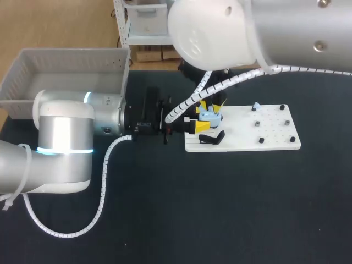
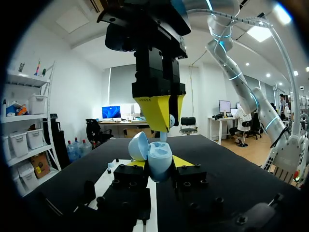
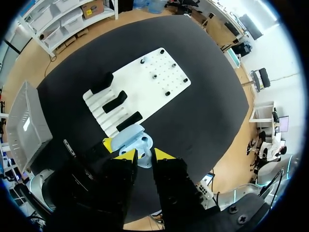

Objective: Pick up each earbud case from the left stands, insert the matching earbuds, close the lid, and place the case in the box.

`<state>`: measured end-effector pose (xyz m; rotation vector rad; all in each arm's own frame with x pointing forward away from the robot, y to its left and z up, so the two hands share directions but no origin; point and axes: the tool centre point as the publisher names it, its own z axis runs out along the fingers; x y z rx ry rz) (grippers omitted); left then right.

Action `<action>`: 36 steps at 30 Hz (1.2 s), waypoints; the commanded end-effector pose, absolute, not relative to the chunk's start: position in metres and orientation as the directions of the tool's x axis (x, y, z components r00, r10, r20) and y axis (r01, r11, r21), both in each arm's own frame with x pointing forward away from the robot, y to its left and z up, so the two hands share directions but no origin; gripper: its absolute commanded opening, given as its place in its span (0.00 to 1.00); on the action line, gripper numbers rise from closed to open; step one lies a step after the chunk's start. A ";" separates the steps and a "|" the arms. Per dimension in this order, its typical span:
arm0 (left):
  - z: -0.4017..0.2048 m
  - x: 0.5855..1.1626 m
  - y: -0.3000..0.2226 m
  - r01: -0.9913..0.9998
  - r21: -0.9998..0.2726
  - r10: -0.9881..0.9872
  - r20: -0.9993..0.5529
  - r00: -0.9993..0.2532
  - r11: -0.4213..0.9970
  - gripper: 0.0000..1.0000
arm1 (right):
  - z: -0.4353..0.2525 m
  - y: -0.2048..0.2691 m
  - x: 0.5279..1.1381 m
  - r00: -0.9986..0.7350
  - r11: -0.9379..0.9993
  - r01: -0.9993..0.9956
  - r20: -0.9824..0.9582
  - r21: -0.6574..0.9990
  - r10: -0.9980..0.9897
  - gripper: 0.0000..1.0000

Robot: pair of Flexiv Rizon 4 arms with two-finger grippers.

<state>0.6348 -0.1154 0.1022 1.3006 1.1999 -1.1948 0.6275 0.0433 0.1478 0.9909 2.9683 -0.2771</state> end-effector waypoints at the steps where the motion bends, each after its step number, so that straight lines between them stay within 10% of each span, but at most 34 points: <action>1: 0.102 0.633 -0.115 0.998 0.035 0.050 -0.998 0.037 -0.044 0.00 | 0.146 0.043 0.629 -0.799 0.784 0.598 -0.054 -0.166 0.598 0.00; 32: 0.102 0.633 -0.115 0.998 0.035 0.050 -0.998 0.037 -0.044 0.00 | 0.135 0.037 0.634 -0.784 0.768 0.617 -0.047 -0.171 0.620 0.00; 33: 0.102 0.633 -0.115 0.998 0.035 0.050 -0.998 0.037 -0.044 0.00 | 0.135 0.037 0.634 -0.783 0.767 0.618 -0.045 -0.171 0.621 0.23; 35: 0.102 0.633 -0.115 0.998 0.035 0.050 -0.998 0.037 -0.044 0.00 | 0.135 0.036 0.633 -0.781 0.766 0.620 -0.043 -0.168 0.623 1.00; 36: 0.102 0.633 -0.115 0.998 0.035 0.050 -0.998 0.037 -0.044 0.00 | 0.137 0.036 0.632 -0.779 0.766 0.623 -0.042 -0.160 0.625 1.00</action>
